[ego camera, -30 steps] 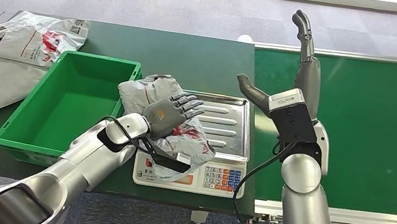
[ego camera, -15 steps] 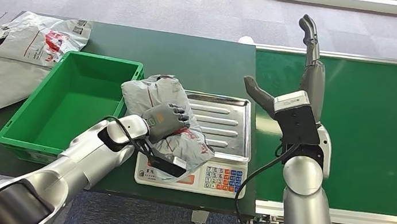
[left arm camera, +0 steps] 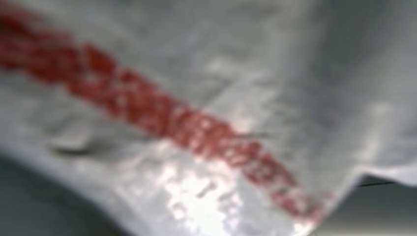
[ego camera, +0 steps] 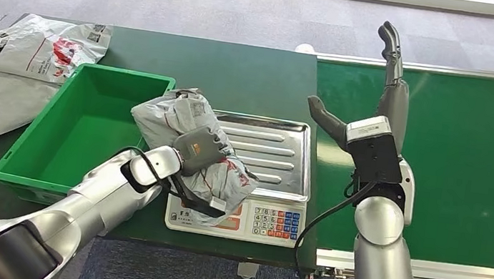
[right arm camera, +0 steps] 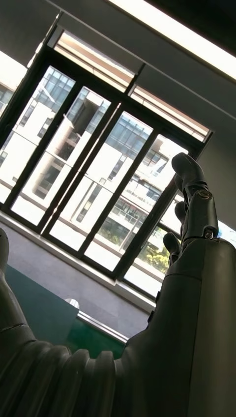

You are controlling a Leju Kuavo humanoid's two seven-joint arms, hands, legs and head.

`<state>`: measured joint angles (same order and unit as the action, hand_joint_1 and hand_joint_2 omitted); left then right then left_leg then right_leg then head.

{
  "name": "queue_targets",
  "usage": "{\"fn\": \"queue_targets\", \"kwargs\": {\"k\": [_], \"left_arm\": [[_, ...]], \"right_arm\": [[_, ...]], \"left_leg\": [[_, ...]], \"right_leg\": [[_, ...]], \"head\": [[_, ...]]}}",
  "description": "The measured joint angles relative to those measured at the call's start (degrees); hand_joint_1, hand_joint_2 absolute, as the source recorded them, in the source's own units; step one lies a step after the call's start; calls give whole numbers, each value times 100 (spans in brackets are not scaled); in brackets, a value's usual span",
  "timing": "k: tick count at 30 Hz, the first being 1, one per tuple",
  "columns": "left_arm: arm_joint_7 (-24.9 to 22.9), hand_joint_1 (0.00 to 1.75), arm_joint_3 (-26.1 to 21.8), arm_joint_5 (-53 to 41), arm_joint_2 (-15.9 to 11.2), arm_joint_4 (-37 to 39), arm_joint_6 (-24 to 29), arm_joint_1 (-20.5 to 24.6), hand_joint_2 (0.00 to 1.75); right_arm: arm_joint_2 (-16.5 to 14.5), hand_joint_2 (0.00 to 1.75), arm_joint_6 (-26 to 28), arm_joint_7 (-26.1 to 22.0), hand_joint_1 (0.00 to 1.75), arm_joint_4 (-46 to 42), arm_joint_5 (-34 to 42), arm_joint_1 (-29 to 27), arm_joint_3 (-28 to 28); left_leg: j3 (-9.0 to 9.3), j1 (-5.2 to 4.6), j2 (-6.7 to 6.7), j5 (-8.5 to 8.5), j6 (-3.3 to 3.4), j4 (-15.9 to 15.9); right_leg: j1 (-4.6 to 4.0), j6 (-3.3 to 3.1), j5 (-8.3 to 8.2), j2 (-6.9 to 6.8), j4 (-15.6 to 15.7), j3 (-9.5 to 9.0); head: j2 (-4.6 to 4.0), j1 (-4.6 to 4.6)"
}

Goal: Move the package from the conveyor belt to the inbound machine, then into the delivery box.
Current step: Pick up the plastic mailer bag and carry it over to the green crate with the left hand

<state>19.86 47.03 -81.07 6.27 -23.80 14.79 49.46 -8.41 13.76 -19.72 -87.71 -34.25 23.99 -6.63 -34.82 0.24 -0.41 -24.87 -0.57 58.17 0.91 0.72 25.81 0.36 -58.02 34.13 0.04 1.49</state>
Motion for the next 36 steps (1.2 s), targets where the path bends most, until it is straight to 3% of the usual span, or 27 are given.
{"fn": "queue_targets", "kwargs": {"k": [36], "left_arm": [[-8, 175, 44, 14, -89, 37, 19, 88, 175]], "right_arm": [[0, 175, 3, -12, 0, 0, 0, 0, 66]], "left_leg": [[-15, 0, 0, 1, -2, 0]], "right_leg": [[4, 0, 0, -1, 0, 13]], "head": [[0, 0]]}}
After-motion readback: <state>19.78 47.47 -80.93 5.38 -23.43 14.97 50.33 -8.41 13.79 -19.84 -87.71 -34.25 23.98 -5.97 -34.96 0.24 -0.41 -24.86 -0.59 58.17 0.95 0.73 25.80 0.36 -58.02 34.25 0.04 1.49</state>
